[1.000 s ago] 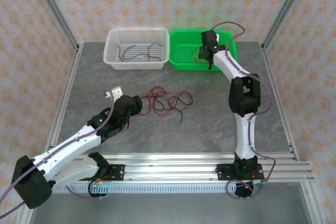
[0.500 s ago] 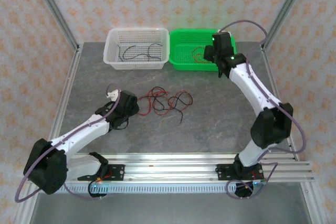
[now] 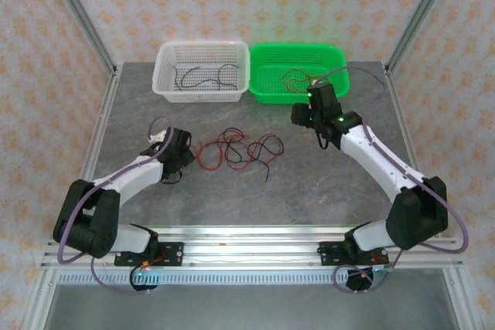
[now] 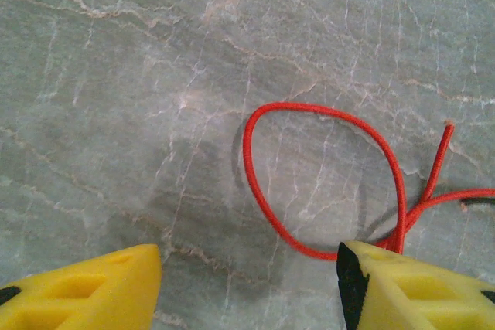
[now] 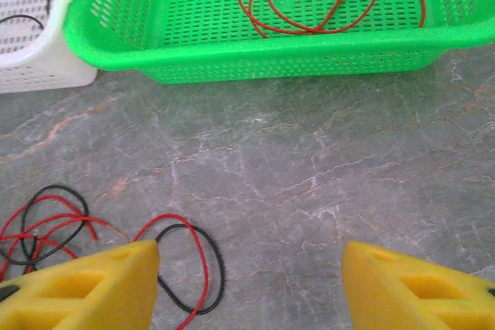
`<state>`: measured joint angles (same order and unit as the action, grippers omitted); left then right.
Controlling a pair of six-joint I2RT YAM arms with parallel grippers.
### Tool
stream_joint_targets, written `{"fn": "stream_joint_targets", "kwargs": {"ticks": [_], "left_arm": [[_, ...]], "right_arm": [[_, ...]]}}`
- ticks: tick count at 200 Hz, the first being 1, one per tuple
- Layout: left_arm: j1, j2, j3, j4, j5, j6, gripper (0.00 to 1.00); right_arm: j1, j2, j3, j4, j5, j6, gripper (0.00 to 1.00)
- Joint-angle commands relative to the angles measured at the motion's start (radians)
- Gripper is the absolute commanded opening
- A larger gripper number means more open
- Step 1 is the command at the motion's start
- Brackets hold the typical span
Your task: Untangle the cables
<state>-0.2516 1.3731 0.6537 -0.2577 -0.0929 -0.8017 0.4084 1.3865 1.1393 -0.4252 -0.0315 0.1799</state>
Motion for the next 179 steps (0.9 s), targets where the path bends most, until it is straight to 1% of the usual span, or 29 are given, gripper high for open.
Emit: {"fn": "stream_joint_targets", "kwargs": {"ticks": [1,42,56,75,88,97,134,179], "left_arm": [[0.025,0.03,0.0,0.082,0.015,0.021,0.63],[0.057,0.135,0.02,0.14,0.018,0.03,0.61],[0.059,0.164,0.03,0.162,0.011,0.037,0.58],[0.06,0.197,0.041,0.206,0.004,0.046,0.51],[0.06,0.216,0.05,0.232,0.008,0.053,0.43],[0.06,0.224,0.057,0.244,0.007,0.056,0.34],[0.06,0.214,0.082,0.255,0.003,0.067,0.0],[0.06,0.132,0.111,0.206,-0.017,0.09,0.0]], "right_arm": [[0.017,-0.057,-0.033,0.025,-0.008,0.033,0.63],[0.03,-0.125,-0.111,0.032,-0.016,0.068,0.62],[0.032,-0.152,-0.141,0.035,-0.019,0.085,0.62],[0.033,-0.191,-0.183,0.04,-0.031,0.106,0.62],[0.034,-0.202,-0.212,0.048,-0.049,0.122,0.62],[0.035,-0.239,-0.233,0.056,-0.066,0.137,0.62],[0.056,-0.283,-0.312,0.117,-0.142,0.207,0.61],[0.145,-0.249,-0.325,0.183,-0.154,0.263,0.6]]}}
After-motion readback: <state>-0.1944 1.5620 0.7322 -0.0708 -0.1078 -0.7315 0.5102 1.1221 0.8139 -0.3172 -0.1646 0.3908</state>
